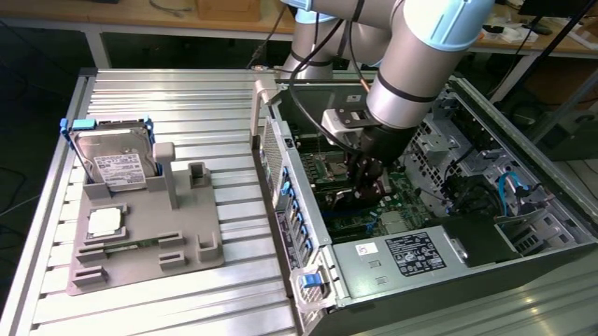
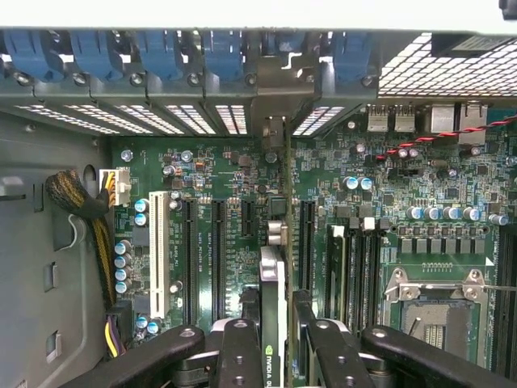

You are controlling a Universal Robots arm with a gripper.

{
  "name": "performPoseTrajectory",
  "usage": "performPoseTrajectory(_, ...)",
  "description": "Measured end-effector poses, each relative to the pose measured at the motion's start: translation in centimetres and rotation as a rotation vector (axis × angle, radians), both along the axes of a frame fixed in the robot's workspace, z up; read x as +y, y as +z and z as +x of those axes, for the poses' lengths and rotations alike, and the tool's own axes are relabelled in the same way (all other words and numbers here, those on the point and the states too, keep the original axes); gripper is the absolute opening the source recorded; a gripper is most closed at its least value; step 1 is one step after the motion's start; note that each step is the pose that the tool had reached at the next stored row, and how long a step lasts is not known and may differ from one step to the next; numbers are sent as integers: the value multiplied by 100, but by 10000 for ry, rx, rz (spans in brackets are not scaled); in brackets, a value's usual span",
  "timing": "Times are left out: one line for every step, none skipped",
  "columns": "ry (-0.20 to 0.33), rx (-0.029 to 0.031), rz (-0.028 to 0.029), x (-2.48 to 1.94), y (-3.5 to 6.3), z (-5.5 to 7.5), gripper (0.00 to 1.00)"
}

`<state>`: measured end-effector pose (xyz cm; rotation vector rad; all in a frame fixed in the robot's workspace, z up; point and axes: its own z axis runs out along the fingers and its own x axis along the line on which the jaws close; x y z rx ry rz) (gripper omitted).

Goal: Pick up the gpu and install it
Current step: 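Insert the gpu into the slot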

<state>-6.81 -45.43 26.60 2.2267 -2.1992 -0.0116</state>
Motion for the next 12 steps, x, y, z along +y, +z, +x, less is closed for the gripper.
performPoseTrajectory(-1, 0, 1, -1, -3, 0, 27)
performPoseTrajectory(-1, 1, -2, -2, -5, 0, 27)
performPoseTrajectory(-1, 1, -1, -3, -8, 0, 27)
performPoseTrajectory(-1, 2, -2, -4, -10, 0, 27)
performPoseTrajectory(-1, 2, -1, -5, -13, 0, 27)
performPoseTrajectory(-1, 1, 0, -6, -15, 0, 27)
performPoseTrajectory(-1, 1, 1, -7, -17, 0, 27)
performPoseTrajectory(-3, 1, 1, -7, -17, 0, 27)
performPoseTrajectory(-2, 0, 2, -8, -18, 0, 27)
performPoseTrajectory(-4, 1, 2, -9, -18, 0, 27)
performPoseTrajectory(-5, 1, 2, -9, -18, 0, 27)
performPoseTrajectory(-8, 1, 1, -10, -17, 0, 27)
